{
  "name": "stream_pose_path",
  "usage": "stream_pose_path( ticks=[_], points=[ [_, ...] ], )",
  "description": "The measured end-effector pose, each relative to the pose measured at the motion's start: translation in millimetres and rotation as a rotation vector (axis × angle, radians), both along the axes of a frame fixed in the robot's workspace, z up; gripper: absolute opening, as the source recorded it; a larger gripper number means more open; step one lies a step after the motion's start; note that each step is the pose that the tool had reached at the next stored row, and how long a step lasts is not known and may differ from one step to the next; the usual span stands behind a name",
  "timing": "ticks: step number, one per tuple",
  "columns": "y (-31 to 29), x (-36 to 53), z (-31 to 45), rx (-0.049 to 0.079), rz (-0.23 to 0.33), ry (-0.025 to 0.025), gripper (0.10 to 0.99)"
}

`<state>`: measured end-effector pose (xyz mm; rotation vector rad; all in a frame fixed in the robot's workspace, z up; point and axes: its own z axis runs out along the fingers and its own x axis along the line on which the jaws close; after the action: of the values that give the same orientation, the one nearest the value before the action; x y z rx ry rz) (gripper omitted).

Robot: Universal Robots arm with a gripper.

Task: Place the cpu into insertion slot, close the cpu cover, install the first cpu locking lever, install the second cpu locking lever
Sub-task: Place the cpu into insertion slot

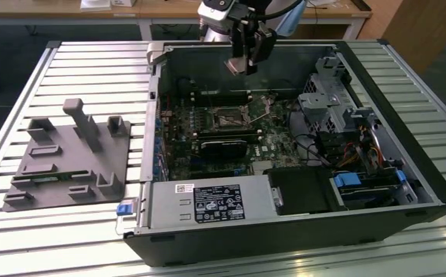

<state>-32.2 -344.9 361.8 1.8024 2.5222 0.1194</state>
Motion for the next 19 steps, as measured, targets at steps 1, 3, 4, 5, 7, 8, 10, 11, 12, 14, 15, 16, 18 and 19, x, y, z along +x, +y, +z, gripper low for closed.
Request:
stream_pose_path(
  ticks=[1,3,4,5,7,8,10,11,12,14,15,16,18,19],
  points=[
    [0.0,-0.1,-0.9,-0.002,-0.009,0.0000,0.541],
    [0.0,-0.2,-2.5,-0.004,-0.030,0.0001,0.541],
    [0.1,-0.3,-3.3,-0.005,-0.043,0.0002,0.541],
    [0.1,-0.3,-4.1,-0.005,-0.057,0.0002,0.541],
    [0.0,-0.3,-5.8,-0.005,-0.092,0.0001,0.541],
    [0.0,-0.3,-6.6,-0.005,-0.110,0.0002,0.541],
    [0.0,-0.3,-8.1,-0.004,-0.146,0.0003,0.541],
    [0.0,-0.3,-8.9,-0.004,-0.165,0.0003,0.541],
    [0.0,-0.3,-9.7,-0.004,-0.182,0.0003,0.541],
    [0.0,-0.3,-11.6,-0.005,-0.218,0.0005,0.541],
    [0.1,-0.4,-12.6,-0.004,-0.234,0.0004,0.541],
    [0.2,-0.4,-13.6,-0.004,-0.248,0.0005,0.541],
    [0.8,-0.4,-15.2,-0.004,-0.264,0.0005,0.541],
    [1.0,-0.3,-15.8,-0.004,-0.267,0.0005,0.541]
  ],
)
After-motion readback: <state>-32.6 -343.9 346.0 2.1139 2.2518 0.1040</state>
